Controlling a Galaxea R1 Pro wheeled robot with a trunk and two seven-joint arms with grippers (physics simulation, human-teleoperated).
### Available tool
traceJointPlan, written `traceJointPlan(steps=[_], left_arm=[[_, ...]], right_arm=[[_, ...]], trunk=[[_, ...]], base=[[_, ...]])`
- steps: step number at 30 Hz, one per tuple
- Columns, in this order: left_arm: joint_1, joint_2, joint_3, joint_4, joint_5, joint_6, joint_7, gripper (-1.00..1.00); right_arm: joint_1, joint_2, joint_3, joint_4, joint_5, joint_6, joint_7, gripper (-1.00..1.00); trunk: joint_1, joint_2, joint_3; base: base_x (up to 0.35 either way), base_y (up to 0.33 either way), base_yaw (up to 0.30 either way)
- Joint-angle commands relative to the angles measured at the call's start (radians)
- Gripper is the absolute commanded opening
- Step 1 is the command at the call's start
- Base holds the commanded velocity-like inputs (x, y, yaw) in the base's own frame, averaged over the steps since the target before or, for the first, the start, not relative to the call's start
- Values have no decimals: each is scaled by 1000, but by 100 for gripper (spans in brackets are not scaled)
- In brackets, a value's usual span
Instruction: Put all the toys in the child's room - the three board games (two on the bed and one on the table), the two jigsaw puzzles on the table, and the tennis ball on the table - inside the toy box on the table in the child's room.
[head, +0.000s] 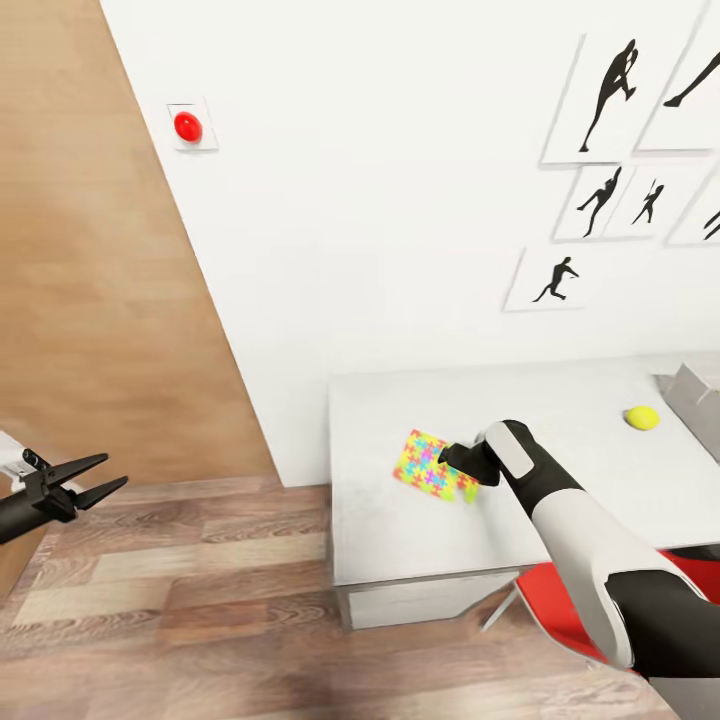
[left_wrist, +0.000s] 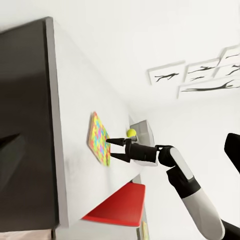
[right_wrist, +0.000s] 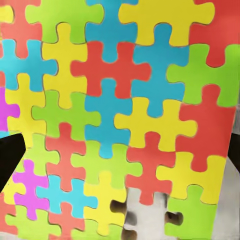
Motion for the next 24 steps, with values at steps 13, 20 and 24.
traceJointPlan(steps=[13, 20, 24], left_arm=[[-1, 0, -1, 0, 3, 10, -2, 100], [-1, 0, -1, 0, 3, 10, -2, 100], [-1, 0, -1, 0, 3, 10, -2, 100]], right_arm=[[-1, 3, 7, -2, -11, 1, -9, 100], [-1, 0, 7, -2, -11, 1, -9, 100], [-1, -1, 7, -3, -11, 1, -9, 100]], trunk=[[1, -2, -2], [1, -2, -2], [1, -2, -2]], base=[[0, 290, 0], [0, 273, 0], [0, 69, 0]])
